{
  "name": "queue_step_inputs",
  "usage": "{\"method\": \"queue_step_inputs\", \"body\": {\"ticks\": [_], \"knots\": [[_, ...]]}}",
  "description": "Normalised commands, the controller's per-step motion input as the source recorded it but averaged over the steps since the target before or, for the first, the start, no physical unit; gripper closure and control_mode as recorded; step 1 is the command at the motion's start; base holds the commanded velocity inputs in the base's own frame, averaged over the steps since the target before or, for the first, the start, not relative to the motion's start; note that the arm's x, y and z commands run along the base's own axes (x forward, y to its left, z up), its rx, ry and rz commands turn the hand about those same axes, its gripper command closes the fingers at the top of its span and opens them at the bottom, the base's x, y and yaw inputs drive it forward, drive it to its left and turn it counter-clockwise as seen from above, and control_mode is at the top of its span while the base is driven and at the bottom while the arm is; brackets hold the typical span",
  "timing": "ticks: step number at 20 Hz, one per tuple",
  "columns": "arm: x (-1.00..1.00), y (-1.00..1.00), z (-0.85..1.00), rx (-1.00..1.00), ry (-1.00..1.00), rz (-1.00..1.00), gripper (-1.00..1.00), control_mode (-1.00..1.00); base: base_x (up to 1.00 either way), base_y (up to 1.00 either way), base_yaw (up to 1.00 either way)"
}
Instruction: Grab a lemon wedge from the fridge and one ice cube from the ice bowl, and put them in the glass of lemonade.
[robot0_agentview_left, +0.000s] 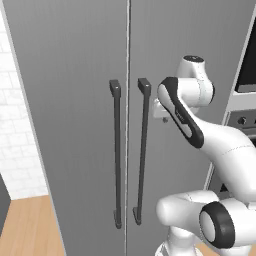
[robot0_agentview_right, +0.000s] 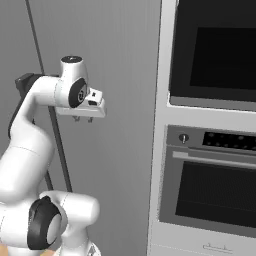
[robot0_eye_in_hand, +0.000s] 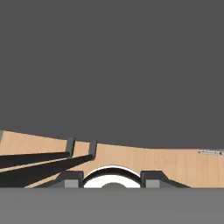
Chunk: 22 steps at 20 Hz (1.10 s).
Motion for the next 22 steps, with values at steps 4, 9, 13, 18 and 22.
{"method": "queue_step_inputs", "body": {"ticks": [4,9,13,18,22], "knots": [[-0.68,0.00,0.00,0.00,-0.06,0.00,-1.00,-1.00,0.00,0.00,0.00],[-0.98,0.01,-0.01,0.00,-0.09,0.00,-1.00,-1.00,0.00,0.00,0.00],[-0.65,0.01,-0.13,0.00,-0.02,0.00,-1.00,-1.00,0.00,0.00,0.00],[-0.29,0.05,-0.11,0.00,0.00,0.00,-1.00,-1.00,0.00,0.00,0.00],[-0.11,0.08,0.00,0.00,0.00,0.00,-1.00,-1.00,0.00,0.00,0.00]]}}
